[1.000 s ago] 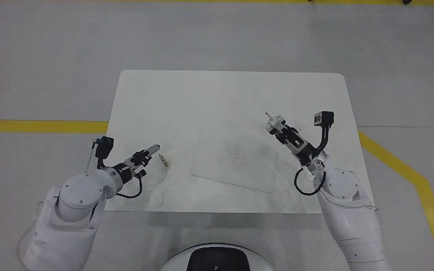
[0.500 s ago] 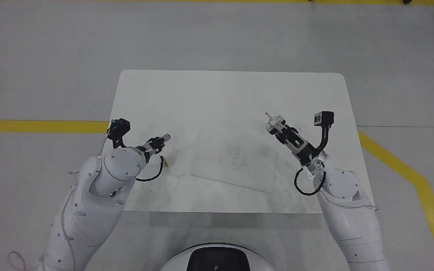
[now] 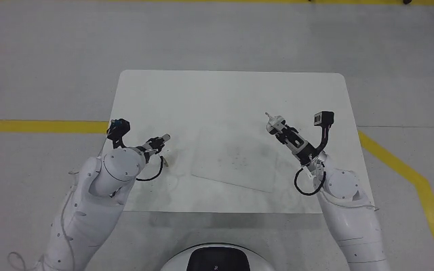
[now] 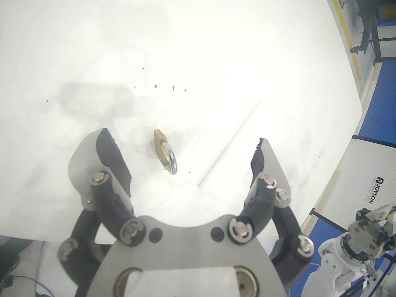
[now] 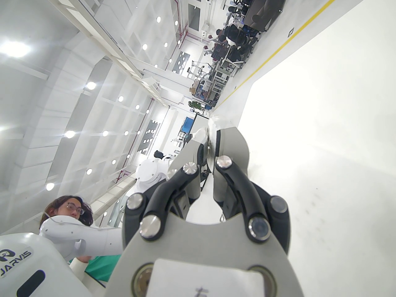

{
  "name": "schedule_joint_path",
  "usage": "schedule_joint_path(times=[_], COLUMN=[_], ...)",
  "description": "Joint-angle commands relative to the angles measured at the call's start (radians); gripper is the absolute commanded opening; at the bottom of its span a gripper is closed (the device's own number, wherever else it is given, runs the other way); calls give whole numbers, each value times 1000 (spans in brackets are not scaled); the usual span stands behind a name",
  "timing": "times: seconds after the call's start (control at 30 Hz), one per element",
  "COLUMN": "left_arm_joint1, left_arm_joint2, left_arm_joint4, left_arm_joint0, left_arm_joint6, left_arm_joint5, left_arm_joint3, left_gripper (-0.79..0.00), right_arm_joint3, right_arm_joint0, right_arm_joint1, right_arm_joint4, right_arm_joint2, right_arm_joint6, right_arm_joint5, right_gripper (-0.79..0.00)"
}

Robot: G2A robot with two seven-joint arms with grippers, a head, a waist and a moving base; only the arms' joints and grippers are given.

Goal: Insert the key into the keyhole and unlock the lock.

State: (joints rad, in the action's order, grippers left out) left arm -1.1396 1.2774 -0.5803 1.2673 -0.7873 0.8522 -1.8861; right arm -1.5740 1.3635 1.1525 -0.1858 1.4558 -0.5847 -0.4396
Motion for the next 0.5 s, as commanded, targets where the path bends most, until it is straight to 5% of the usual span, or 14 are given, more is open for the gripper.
schedule_joint_path(times=[0.0, 0.27, 0.47], left_arm_joint1=[4, 46, 45], left_arm_joint2=[-11, 10, -11], left_arm_joint4=[-69, -373, -360], left_arm_joint0=[26, 84, 56], left_arm_joint6=[42, -136, -161], left_arm_joint5=[-8, 45, 20], left_arm_joint3=[-17, -135, -61], left_gripper=[0, 0, 0], right_arm_joint3=[0, 0, 0], right_arm_joint0=[0, 0, 0], right_arm_joint1=[0, 0, 0], right_arm_joint4=[0, 0, 0], right_arm_joint2=[0, 0, 0], right_arm_joint6=[0, 0, 0], right_arm_joint5=[0, 0, 0], right_gripper=[-785, -785, -785])
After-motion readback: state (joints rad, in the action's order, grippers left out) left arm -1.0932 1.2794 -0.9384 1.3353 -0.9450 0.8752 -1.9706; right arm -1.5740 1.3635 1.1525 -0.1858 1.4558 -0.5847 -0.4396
